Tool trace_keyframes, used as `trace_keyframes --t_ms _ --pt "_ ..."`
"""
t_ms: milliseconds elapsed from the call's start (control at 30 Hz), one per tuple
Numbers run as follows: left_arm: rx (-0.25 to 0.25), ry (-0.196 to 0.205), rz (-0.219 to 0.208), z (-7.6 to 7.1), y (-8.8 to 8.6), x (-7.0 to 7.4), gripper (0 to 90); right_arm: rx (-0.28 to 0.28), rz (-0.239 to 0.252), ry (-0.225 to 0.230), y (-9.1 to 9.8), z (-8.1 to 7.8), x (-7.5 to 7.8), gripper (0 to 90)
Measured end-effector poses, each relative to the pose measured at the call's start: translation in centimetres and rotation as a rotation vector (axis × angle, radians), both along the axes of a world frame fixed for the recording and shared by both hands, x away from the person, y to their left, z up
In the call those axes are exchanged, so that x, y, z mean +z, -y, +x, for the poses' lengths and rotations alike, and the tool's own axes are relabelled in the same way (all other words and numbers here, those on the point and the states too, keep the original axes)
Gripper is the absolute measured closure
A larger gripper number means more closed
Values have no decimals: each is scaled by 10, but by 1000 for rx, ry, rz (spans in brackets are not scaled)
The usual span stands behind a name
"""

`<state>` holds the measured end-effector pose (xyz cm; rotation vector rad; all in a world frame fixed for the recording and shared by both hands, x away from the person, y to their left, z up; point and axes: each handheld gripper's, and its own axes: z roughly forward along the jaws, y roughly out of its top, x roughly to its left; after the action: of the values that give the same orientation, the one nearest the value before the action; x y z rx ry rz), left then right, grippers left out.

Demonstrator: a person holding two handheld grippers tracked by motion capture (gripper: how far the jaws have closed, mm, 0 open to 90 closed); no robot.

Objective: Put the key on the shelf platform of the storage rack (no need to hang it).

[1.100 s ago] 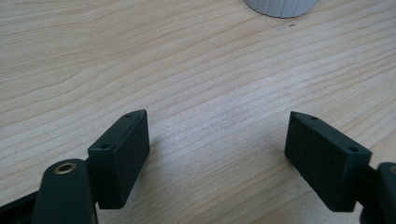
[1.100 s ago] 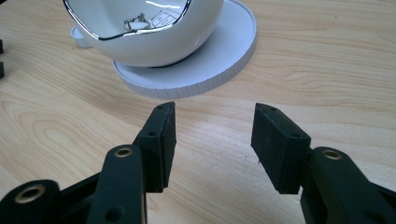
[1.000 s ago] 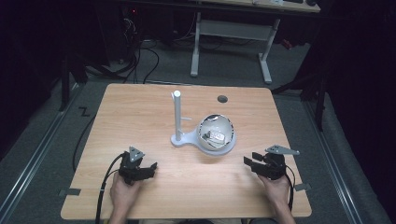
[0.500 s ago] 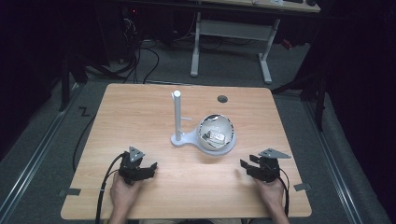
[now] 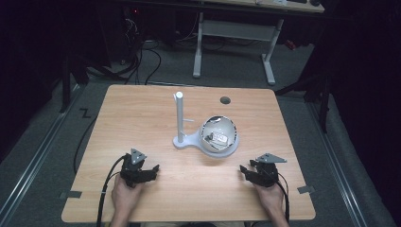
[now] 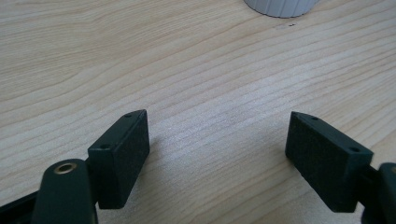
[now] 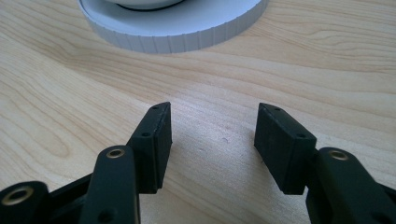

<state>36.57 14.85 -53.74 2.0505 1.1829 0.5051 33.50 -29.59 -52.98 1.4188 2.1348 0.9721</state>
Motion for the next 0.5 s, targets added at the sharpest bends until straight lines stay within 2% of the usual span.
trace_keyframes --t_ms 233,400,500 --pt "0 0 0 0 0 0 222 1 -16 14 -2 -1 -1 457" --pt "0 0 0 0 0 0 222 23 -63 27 -6 -2 -1 431" --pt "2 0 0 0 0 0 222 22 -67 27 -6 -2 -2 417"
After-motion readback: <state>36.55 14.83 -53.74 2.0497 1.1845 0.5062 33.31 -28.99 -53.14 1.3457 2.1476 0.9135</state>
